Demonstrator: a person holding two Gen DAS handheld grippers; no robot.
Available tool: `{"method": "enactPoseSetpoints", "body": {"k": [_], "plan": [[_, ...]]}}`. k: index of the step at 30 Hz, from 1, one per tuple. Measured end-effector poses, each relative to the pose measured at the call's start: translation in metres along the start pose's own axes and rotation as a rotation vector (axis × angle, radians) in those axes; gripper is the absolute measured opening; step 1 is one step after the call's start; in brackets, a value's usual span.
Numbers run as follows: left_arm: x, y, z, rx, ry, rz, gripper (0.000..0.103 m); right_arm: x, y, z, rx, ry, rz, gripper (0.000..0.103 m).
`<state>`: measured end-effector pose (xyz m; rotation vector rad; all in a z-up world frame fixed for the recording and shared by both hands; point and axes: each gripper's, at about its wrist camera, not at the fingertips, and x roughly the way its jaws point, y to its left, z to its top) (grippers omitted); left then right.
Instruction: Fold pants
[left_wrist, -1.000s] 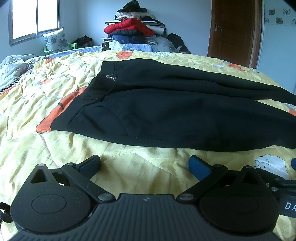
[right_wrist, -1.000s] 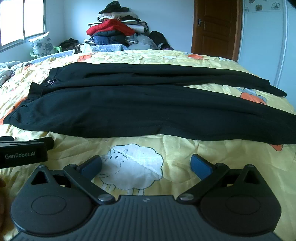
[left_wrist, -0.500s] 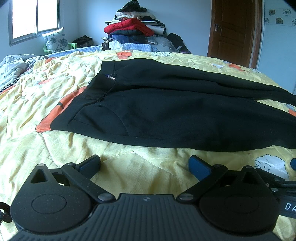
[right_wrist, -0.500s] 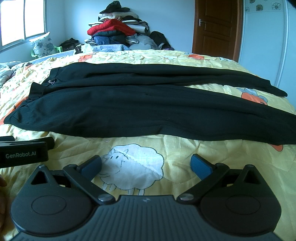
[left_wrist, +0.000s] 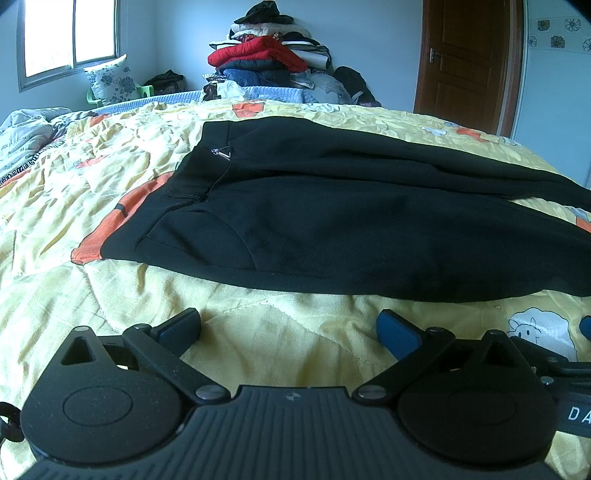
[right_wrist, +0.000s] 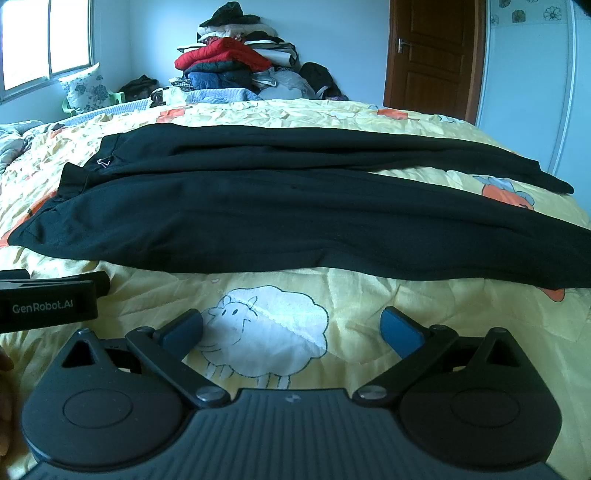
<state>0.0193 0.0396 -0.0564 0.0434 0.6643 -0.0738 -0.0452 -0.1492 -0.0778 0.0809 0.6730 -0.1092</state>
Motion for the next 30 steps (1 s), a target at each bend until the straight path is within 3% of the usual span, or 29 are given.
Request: {"method": "enactPoseSetpoints", "body": {"k": [6,10,12,15,17,21,27,30], "plan": [[-0.001,-0.001,0.0,-0.001,0.0,0.002,0.103,-0.003,-0.001,0.007,-0.027,0.045,0.063,0.103],[-0.005,0.003,0.0,-0.019,-0.016,0.003,0.103,-0.011,-0.012,0.023,0.002,0.039,0.206,0.103],[-0.008,0.007,0.001,-0.036,-0.026,-0.004,0.103,-0.021,-0.016,0.039,-0.03,-0.055,0.26,0.103],[-0.01,0.013,0.008,-0.058,-0.038,-0.006,0.102,-0.033,-0.012,0.065,-0.144,-0.231,0.268,0.103],[-0.011,0.02,0.015,-0.085,-0.049,-0.004,0.102,-0.025,-0.006,0.083,-0.247,-0.285,0.239,0.103],[-0.009,0.042,0.031,-0.164,-0.064,-0.001,0.102,0.022,0.006,0.121,-0.386,-0.179,0.306,0.103],[0.007,0.077,0.057,-0.248,-0.05,0.065,0.102,0.091,0.031,0.179,-0.427,-0.145,0.408,0.103],[0.012,0.093,0.066,-0.287,-0.05,0.081,0.102,0.123,0.049,0.208,-0.454,-0.127,0.41,0.103]]}}
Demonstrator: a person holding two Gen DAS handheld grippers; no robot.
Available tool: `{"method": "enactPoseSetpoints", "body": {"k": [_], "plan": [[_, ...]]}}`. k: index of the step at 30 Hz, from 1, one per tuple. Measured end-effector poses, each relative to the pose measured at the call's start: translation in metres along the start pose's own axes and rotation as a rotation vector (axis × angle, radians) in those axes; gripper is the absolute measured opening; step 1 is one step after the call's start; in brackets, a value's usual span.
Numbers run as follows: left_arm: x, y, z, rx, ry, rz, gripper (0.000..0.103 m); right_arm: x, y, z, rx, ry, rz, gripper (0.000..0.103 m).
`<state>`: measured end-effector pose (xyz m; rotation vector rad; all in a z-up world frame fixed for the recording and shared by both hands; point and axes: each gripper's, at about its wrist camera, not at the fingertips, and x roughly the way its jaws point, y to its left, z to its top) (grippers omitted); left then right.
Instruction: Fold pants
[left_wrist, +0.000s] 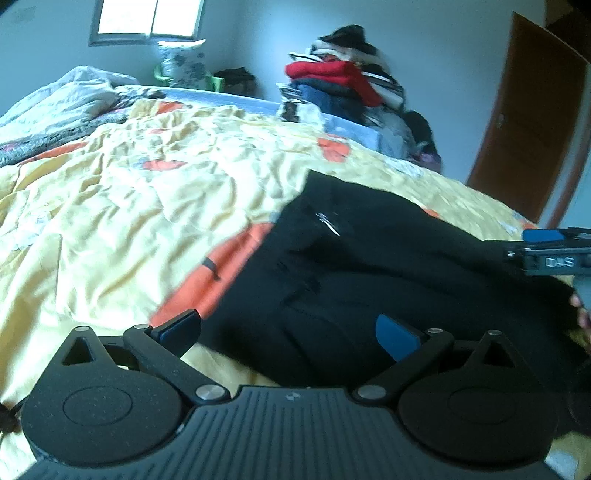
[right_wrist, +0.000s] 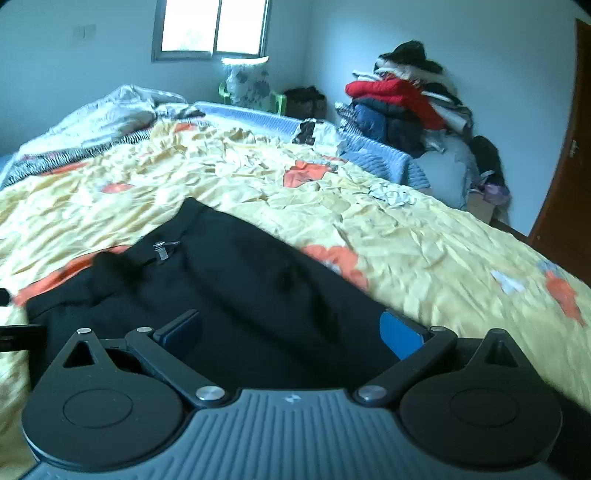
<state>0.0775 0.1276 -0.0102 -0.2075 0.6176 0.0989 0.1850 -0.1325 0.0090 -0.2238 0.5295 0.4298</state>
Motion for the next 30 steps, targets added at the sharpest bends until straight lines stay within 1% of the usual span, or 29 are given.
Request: {"method": "enactPoseSetpoints", "body": {"k": [3,5,7,8,9,10,11,12,13,15,16,18,19,20,22,23,24,26,28,29,30], "plan": [[0.006,0.009,0.009,-0.027,-0.001,0.02,0.102,0.042,-0.005,0.021,0.012,0.087,0.029,0.103],[0.011,0.013,0.013,-0.037,0.01,0.027,0.102,0.065,0.0,0.024,-0.02,0.12,0.067,0.103],[0.017,0.015,0.016,-0.04,0.024,0.026,0.102,0.085,0.007,0.026,-0.069,0.145,0.054,0.102],[0.017,0.015,0.015,-0.037,0.027,0.027,0.102,0.09,0.01,0.026,-0.084,0.147,0.042,0.095],[0.018,0.016,0.015,-0.034,0.027,0.026,0.102,0.095,0.012,0.027,-0.096,0.144,0.048,0.085],[0.018,0.016,0.016,-0.029,0.024,0.026,0.102,0.099,0.01,0.027,-0.091,0.151,0.079,0.057],[0.019,0.016,0.017,-0.023,0.019,0.029,0.102,0.106,0.007,0.029,-0.061,0.165,0.113,0.05],[0.021,0.015,0.018,-0.017,0.015,0.034,0.102,0.11,0.002,0.03,-0.017,0.171,0.144,0.037],[0.022,0.014,0.02,-0.014,0.015,0.039,0.102,0.113,-0.001,0.031,0.01,0.174,0.171,0.032],[0.027,0.013,0.026,-0.015,0.014,0.039,0.102,0.116,-0.004,0.034,0.023,0.17,0.195,0.032],[0.027,0.013,0.029,-0.017,0.012,0.033,0.102,0.115,-0.006,0.037,0.029,0.161,0.223,0.033],[0.027,0.012,0.034,-0.018,0.003,0.032,0.102,0.117,-0.016,0.042,0.049,0.168,0.264,0.061],[0.026,0.012,0.036,-0.018,-0.003,0.035,0.102,0.117,-0.02,0.045,0.055,0.16,0.26,0.083],[0.026,0.011,0.038,-0.017,-0.006,0.037,0.102,0.117,-0.025,0.048,0.06,0.138,0.265,0.087],[0.027,0.011,0.039,-0.015,-0.007,0.042,0.102,0.12,-0.039,0.055,0.107,0.109,0.34,0.086],[0.028,0.01,0.04,-0.015,-0.005,0.046,0.102,0.123,-0.046,0.059,0.139,0.101,0.362,0.086],[0.029,0.01,0.04,-0.015,-0.001,0.049,0.102,0.13,-0.051,0.061,0.16,0.106,0.361,0.086],[0.033,0.01,0.041,-0.013,0.013,0.052,0.102,0.151,-0.049,0.064,0.136,0.187,0.314,0.086],[0.036,0.009,0.042,-0.01,0.018,0.052,0.102,0.17,-0.042,0.059,0.079,0.265,0.303,0.087],[0.037,0.009,0.042,-0.006,0.016,0.055,0.102,0.172,-0.037,0.056,0.027,0.258,0.299,0.082],[0.038,0.01,0.043,-0.002,0.013,0.062,0.102,0.169,-0.031,0.055,-0.032,0.228,0.304,0.071]]}}
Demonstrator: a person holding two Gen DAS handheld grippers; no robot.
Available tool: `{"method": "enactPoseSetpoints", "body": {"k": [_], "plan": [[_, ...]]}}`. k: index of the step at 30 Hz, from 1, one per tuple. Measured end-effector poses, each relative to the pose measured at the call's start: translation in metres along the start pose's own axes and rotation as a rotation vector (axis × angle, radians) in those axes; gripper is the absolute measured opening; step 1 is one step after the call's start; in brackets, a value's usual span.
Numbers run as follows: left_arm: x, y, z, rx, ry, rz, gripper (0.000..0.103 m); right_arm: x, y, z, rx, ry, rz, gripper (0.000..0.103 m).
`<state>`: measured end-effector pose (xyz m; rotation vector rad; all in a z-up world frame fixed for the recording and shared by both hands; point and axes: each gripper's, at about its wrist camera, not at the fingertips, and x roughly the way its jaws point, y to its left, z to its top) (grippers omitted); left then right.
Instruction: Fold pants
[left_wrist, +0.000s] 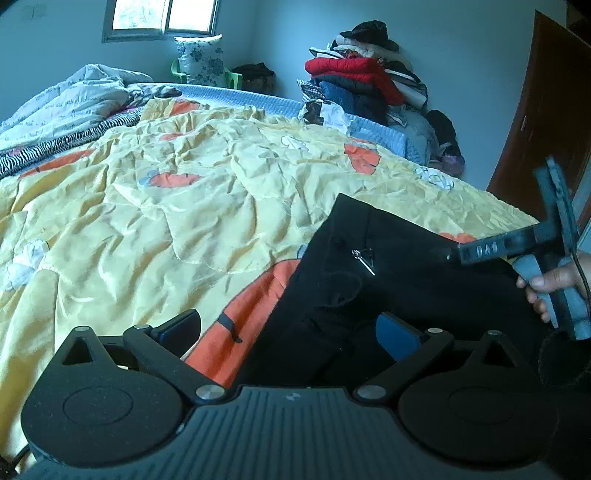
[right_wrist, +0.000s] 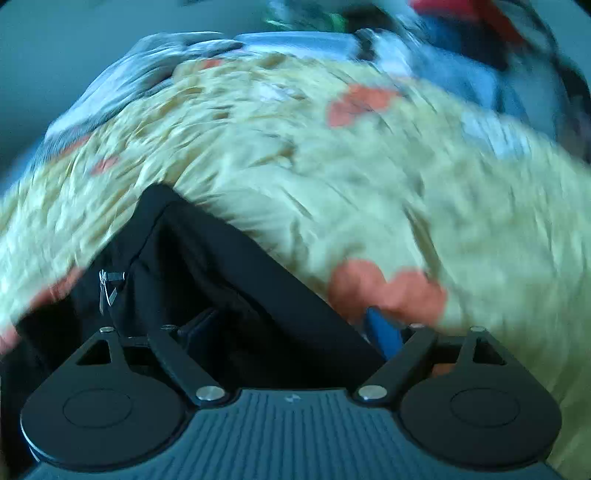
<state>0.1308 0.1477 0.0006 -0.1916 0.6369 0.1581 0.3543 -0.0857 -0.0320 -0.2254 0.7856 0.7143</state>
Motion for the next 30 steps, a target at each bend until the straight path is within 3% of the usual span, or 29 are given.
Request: {"method": "enactPoseSetpoints", "body": {"k": [1,2,7,9,12,16,18,21,28,30], "plan": [[0.001,0.001,0.001,0.001,-0.002,0.011,0.102,-0.003,0.004,-0.002,-0.029,-0.021,0.044,0.031],[0.002,0.001,0.003,-0.001,-0.004,0.018,0.102,-0.007,0.006,-0.002,-0.022,-0.041,0.068,0.014],[0.003,0.011,0.012,-0.049,-0.024,0.053,0.102,-0.039,0.059,-0.013,-0.252,-0.138,-0.113,0.01],[-0.001,0.017,0.017,-0.076,-0.038,0.064,0.102,-0.062,0.084,-0.022,-0.322,-0.192,-0.146,0.01],[-0.011,0.03,0.021,-0.125,-0.081,0.103,0.102,-0.1,0.125,-0.048,-0.415,-0.25,-0.15,0.009],[-0.032,0.054,0.028,-0.229,-0.156,0.184,0.102,-0.132,0.182,-0.096,-0.51,-0.222,-0.09,0.006],[-0.041,0.066,0.029,-0.292,-0.189,0.207,0.102,-0.135,0.203,-0.116,-0.514,-0.191,-0.032,0.005],[-0.047,0.073,0.033,-0.334,-0.192,0.206,0.102,-0.125,0.222,-0.14,-0.53,-0.157,-0.032,0.005],[-0.047,0.039,0.026,-0.205,-0.129,0.129,0.102,-0.133,0.242,-0.145,-0.412,-0.221,0.013,0.005],[-0.042,0.025,0.021,-0.168,-0.112,0.115,0.102,-0.124,0.245,-0.146,-0.404,-0.18,-0.003,0.006]]}}
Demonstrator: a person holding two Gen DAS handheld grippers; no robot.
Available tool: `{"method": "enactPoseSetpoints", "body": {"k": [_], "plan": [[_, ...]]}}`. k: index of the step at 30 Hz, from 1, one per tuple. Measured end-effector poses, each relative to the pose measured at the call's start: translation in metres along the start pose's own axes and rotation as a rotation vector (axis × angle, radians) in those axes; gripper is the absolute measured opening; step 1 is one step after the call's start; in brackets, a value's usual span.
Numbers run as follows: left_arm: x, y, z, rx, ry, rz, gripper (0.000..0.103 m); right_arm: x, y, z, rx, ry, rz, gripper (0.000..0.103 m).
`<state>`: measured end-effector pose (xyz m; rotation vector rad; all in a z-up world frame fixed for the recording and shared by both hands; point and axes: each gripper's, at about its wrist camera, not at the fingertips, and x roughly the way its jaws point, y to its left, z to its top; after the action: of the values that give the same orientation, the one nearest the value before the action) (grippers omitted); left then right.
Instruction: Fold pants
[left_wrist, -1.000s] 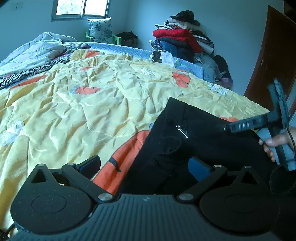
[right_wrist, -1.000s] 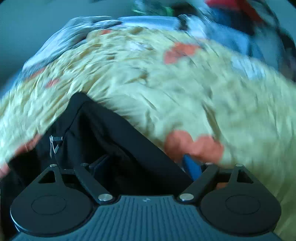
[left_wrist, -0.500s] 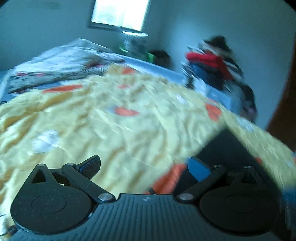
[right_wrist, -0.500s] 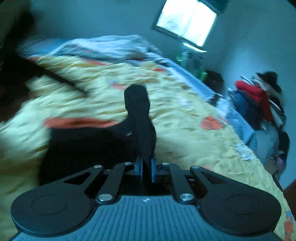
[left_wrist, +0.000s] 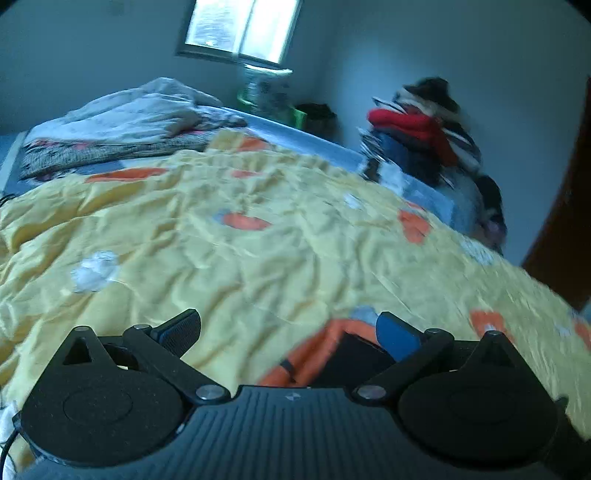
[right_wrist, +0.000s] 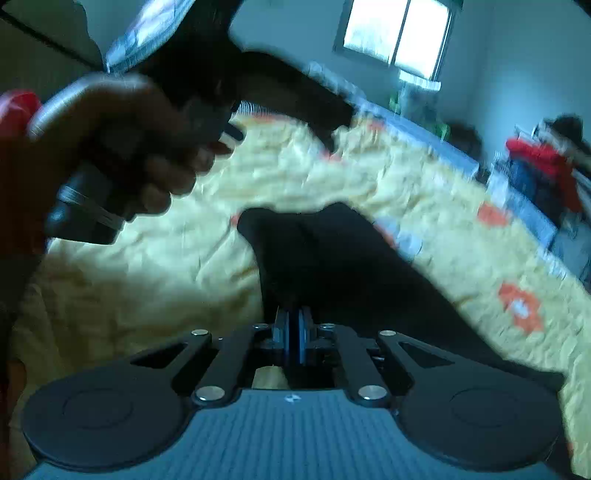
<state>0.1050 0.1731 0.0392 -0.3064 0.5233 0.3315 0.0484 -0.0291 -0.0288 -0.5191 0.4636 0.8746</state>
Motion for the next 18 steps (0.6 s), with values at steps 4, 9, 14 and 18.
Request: {"method": "enactPoseSetpoints", "body": {"k": [4,9,14,18], "plan": [[0.002,-0.022,-0.015,0.092,0.045,-0.046,0.102,0.004,0.003,-0.015,0.025,0.016,-0.028,0.01],[-0.005,-0.043,-0.034,0.19,0.038,-0.097,0.102,-0.057,-0.02,-0.033,0.118,-0.054,-0.097,0.011],[-0.006,-0.079,-0.058,0.343,0.065,-0.185,0.103,-0.097,-0.076,-0.091,0.426,0.042,-0.36,0.018],[-0.011,-0.107,-0.086,0.534,0.054,-0.196,0.099,-0.115,-0.082,-0.135,0.564,0.114,-0.374,0.031]]}}
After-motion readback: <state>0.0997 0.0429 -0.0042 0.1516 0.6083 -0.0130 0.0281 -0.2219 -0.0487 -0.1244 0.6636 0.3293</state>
